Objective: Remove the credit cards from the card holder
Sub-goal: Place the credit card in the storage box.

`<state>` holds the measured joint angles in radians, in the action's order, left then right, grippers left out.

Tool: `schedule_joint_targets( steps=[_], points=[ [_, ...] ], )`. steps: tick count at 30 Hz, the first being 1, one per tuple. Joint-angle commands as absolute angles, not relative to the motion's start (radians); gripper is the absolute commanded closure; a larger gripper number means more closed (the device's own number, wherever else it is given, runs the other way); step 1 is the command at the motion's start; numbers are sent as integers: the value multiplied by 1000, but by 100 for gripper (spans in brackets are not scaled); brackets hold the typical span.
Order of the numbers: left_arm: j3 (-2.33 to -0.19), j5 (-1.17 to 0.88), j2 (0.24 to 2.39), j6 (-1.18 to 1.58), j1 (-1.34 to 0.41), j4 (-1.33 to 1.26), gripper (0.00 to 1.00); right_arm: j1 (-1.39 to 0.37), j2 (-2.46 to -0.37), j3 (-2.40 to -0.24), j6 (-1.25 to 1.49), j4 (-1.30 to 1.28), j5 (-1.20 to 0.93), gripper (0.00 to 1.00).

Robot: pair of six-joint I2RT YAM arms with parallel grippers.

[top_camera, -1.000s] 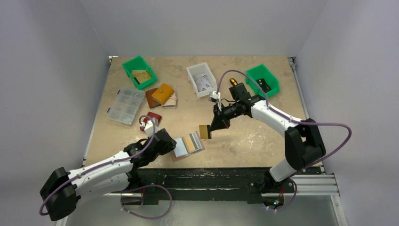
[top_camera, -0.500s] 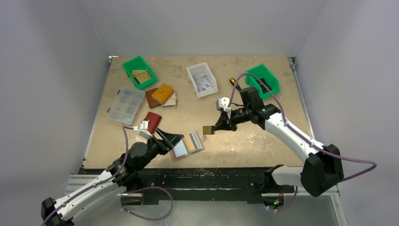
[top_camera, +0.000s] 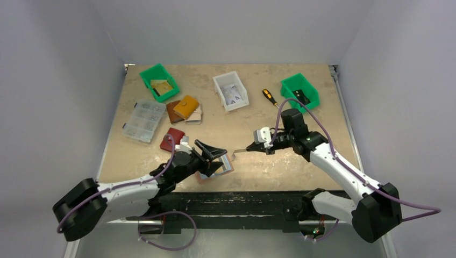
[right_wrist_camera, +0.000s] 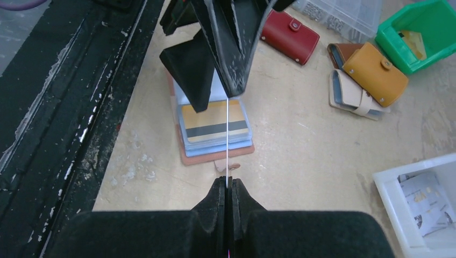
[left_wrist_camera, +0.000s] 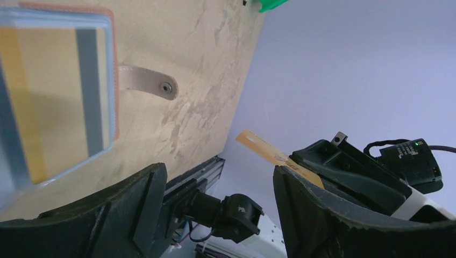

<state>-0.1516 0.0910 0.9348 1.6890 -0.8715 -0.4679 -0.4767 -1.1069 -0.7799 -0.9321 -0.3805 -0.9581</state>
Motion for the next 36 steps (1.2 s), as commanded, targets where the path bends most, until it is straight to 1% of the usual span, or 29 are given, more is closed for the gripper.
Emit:
schedule_joint_targets(
  steps=[1, 4, 9, 13, 24, 29, 33, 36],
  points=[
    [-237, -19, 1093, 1820, -874, -706, 24, -488, -1072, -759, -1003, -338, -951, 100],
    [-228, -4, 1141, 1861, -874, -780, 26, -493, -1068, -755, -1048, -365, -964, 100],
    [-238, 34, 1132, 1873, -874, -784, 26, -504, -1068, -742, -1108, -379, -975, 100],
    [-252, 25, 1137, 1872, -876, -783, 27, -517, -1072, -732, -1096, -350, -948, 100],
    [-282, 5, 1192, 1869, -894, -831, 33, -532, -1076, -721, -1062, -303, -911, 100],
    [-290, 5, 1234, 1872, -903, -859, 38, -535, -1077, -721, -1064, -305, -918, 100],
    [-284, 5, 1259, 1880, -902, -893, 44, -535, -1077, -722, -1073, -315, -927, 100],
    [-281, 5, 1268, 1883, -902, -912, 51, -536, -1078, -722, -1079, -320, -933, 100]
  ],
)
